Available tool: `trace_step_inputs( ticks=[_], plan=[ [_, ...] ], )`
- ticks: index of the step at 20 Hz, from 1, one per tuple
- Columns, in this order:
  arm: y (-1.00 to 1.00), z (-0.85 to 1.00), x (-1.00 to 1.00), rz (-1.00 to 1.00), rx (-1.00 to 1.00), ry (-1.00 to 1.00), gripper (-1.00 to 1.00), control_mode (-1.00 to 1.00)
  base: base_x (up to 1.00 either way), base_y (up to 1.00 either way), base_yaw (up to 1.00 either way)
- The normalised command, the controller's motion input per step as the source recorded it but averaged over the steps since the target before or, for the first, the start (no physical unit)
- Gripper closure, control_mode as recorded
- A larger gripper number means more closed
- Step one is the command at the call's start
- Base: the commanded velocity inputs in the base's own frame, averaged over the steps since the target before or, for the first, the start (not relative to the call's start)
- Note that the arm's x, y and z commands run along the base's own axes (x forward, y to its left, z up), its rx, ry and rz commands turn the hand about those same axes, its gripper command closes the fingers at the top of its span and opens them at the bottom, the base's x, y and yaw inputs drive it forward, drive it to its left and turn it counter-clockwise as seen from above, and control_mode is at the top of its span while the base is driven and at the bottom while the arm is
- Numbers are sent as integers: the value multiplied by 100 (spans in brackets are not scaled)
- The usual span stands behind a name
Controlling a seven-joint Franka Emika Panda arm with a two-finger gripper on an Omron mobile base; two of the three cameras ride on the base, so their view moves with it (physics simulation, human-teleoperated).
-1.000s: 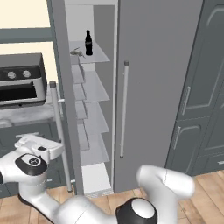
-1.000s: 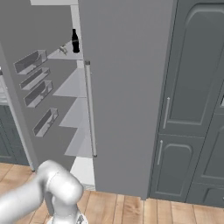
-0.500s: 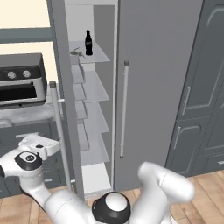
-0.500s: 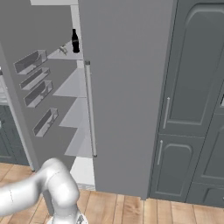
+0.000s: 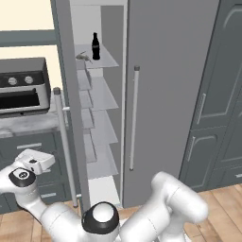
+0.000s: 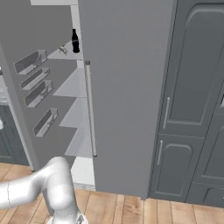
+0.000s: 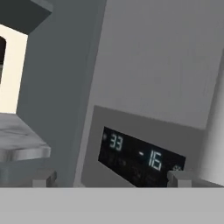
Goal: There's a fish in the fridge that needs to be moved to the freezer for freezing. Pick up the fish from the fridge, place it on any shelf in the freezer, and close the fridge and freezer doors when done.
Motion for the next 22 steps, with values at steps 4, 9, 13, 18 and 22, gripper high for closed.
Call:
trace_step_inputs(
  ticks=[4,9,13,18,22],
  plan=[
    [-25,-11,20,-4,-3,0,-100,-100,0,0,0],
    [-69,-3,18,-2,0,0,-100,-100,0,0,0],
    [-87,-1,18,0,0,0,-100,-100,0,0,0],
    [-87,-20,60,0,0,3,-100,-100,0,0,0],
    [-99,-5,17,0,0,0,-100,-100,0,0,0]
  ],
)
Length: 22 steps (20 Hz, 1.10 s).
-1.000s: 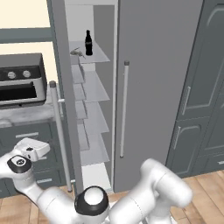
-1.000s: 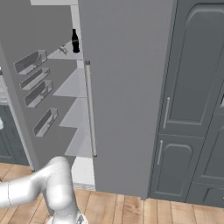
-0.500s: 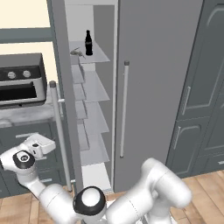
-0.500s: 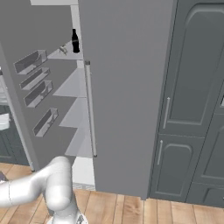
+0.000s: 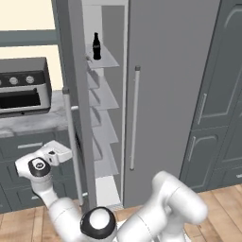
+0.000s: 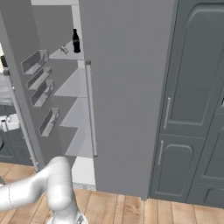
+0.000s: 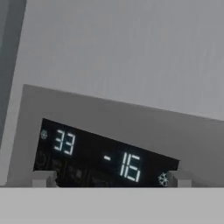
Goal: There's a fish in the fridge that needs to be moved to the freezer for freezing. Pick up the fish from the fridge, place it on any shelf in the freezer, and close the fridge and freezer doors when done.
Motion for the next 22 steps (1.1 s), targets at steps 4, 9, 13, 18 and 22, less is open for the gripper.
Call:
trace_step_inputs(
  ticks=[4,9,13,18,22],
  plan=[
    [-100,0,-1,0,6,-1,-100,-100,0,0,0],
    [-100,0,4,0,9,0,-100,-100,0,0,0],
    [-100,0,20,0,9,1,-100,-100,0,0,0],
    [-100,0,40,0,9,4,-100,-100,0,0,0],
    [-100,0,64,0,11,4,-100,-100,0,0,0]
  ],
)
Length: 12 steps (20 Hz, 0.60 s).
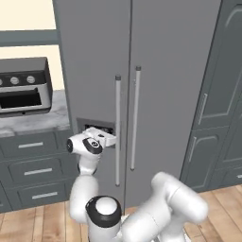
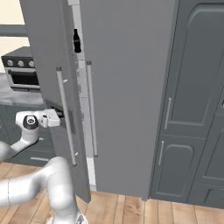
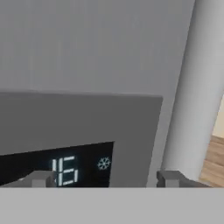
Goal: There's a fish in the fridge that needs to be moved to the freezer for freezing. Pick up the fish from the fridge, place it on any shelf in the freezer, and close the fridge and freezer doors when done.
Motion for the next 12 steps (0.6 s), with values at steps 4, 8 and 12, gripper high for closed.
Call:
trace_step_inputs(
  ticks=[4,8,12],
  plan=[
    [-100,0,98,1,14,7,-100,-100,0,0,0],
    [-100,0,92,7,15,1,-100,-100,0,0,0],
    [-99,0,97,10,15,0,-100,-100,0,0,0]
  ],
)
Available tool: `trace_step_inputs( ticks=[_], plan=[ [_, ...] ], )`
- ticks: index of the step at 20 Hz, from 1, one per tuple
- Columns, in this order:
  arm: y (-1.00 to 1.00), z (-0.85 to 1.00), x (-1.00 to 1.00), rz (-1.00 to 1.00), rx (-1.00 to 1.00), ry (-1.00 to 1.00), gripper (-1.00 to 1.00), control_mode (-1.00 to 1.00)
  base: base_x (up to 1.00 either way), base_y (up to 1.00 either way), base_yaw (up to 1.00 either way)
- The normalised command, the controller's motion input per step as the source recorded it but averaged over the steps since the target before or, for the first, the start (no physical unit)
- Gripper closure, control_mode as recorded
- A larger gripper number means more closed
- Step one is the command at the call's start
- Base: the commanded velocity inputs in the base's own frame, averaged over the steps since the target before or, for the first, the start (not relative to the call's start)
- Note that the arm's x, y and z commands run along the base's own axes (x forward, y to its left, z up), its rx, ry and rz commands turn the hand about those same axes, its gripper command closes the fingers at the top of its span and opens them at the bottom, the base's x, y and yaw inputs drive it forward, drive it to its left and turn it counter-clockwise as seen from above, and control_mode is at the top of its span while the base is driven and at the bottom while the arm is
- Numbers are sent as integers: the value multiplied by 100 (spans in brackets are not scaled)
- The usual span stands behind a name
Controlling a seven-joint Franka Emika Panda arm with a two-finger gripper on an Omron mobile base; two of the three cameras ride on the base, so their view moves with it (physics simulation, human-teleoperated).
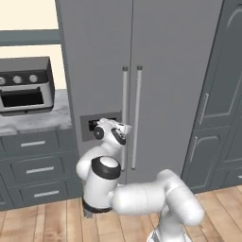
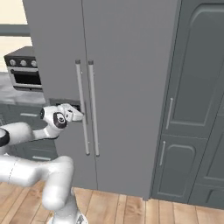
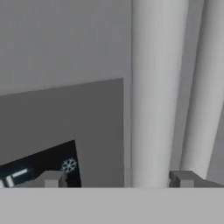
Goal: There's a fish in the fridge that needs to be moved to the freezer for freezing. Pick up the fish from the fridge, place it on any shelf in the freezer, and close the fridge and freezer doors when done.
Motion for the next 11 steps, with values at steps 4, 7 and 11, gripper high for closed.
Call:
trace_step_inputs(
  ticks=[4,7,11],
  plan=[
    [-65,10,34,8,13,0,-100,-100,0,0,0],
    [-28,27,0,0,9,0,-100,-100,0,0,0],
    [-11,20,0,0,5,0,-100,-100,0,0,0]
  ],
)
